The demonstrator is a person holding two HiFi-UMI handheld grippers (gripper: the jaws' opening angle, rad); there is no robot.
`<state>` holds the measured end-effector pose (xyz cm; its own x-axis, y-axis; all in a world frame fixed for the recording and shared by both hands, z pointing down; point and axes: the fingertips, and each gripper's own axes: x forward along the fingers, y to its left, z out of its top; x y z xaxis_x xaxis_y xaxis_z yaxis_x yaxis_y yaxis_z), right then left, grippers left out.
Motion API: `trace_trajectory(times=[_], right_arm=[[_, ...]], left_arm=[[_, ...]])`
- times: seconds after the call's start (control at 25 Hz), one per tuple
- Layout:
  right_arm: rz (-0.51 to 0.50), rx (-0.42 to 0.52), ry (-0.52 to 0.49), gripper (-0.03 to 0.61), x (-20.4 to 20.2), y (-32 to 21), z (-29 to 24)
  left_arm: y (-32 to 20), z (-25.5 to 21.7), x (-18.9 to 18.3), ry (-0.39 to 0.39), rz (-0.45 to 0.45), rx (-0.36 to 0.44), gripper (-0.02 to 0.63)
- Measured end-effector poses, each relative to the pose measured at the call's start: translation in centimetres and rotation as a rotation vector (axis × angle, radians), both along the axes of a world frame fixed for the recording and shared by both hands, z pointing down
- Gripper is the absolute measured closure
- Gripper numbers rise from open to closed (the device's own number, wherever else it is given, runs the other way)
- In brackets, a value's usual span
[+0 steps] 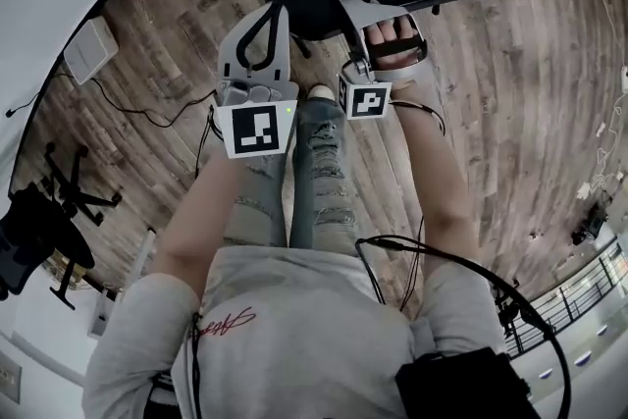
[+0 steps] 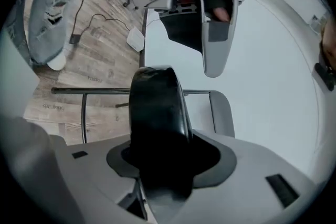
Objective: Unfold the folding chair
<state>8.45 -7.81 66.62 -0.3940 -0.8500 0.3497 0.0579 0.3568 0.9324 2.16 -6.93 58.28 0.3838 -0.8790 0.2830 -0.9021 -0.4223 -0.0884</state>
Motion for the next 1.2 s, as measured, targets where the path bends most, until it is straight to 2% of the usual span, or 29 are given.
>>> trace_trajectory(times=[0.24, 0.4, 0.6, 0.76, 0.92, 1.08, 1.2], right_arm=[[0.059, 0.058, -0.034, 0.356, 1.5, 2.6, 2.4], [0.093, 0.077, -0.030, 0.353, 2.7, 5.3, 4.0], [0.114, 0.080, -0.026, 0.339, 4.6, 8.0, 7.3], [0.147, 0.070, -0.019, 0.322, 5.8, 10.2, 9.7], [0.159, 0.070, -0.023, 0.316, 6.1, 11.8, 11.3], [0.170, 0.076, -0.032, 0.310, 6.8, 12.9, 12.7], [0.176, 0.086, -0.059, 0.310, 6.9, 12.9, 12.7]], left_arm=[[4.0, 4.7, 2.6, -0.004, 0.112, -0.048, 0.597], [5.9, 6.0, 4.2, 0.011, 0.189, -0.020, 0.597], [6.6, 8.2, 5.3, 0.015, 0.222, -0.038, 0.597], [8.0, 9.7, 7.5, 0.021, 0.289, -0.029, 0.597], [9.2, 10.5, 9.6, 0.011, 0.370, 0.021, 0.597], [10.0, 12.3, 10.6, -0.006, 0.396, 0.010, 0.597], [10.2, 12.2, 11.1, -0.030, 0.416, 0.067, 0.597]])
